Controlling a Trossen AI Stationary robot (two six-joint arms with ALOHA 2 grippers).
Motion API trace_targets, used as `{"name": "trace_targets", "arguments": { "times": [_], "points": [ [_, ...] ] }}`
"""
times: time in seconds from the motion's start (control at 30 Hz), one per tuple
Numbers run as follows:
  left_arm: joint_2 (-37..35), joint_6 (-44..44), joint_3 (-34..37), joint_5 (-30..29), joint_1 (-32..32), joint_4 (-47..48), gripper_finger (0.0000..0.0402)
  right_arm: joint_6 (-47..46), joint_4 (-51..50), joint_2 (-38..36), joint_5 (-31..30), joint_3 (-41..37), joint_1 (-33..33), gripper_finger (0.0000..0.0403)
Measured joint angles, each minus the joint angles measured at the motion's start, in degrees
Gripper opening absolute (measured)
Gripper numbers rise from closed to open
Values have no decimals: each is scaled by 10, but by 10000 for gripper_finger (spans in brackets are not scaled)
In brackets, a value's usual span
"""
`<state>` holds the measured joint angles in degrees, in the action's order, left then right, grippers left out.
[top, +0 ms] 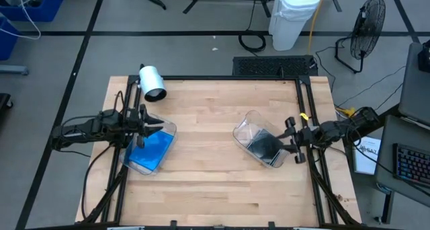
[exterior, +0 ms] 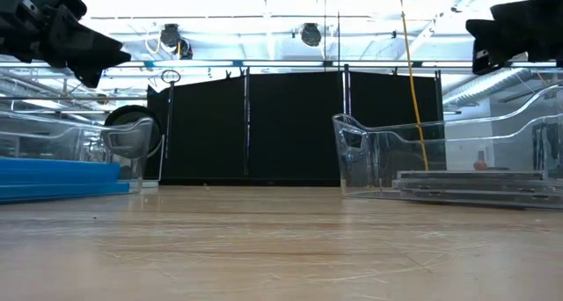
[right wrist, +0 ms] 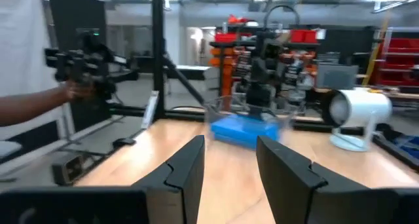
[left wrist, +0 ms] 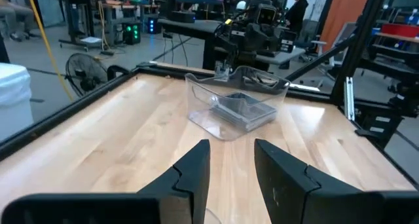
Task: Pick & place jewel cases by type
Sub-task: Return to Home Position
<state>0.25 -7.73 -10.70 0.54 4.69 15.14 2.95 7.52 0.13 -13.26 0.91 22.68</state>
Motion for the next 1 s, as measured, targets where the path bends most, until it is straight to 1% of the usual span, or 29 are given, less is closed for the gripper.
{"name": "trace_targets", "arguments": {
  "times": [0.1, 1.0],
  "points": [
    [0, -3, 0, -5, 0, 1, 124, -3, -1, 0, 29, 0, -15, 130],
    [1, -2, 0, -6, 0, 0, 124, 3, -1, 0, 29, 0, -22, 130]
  ]
}}
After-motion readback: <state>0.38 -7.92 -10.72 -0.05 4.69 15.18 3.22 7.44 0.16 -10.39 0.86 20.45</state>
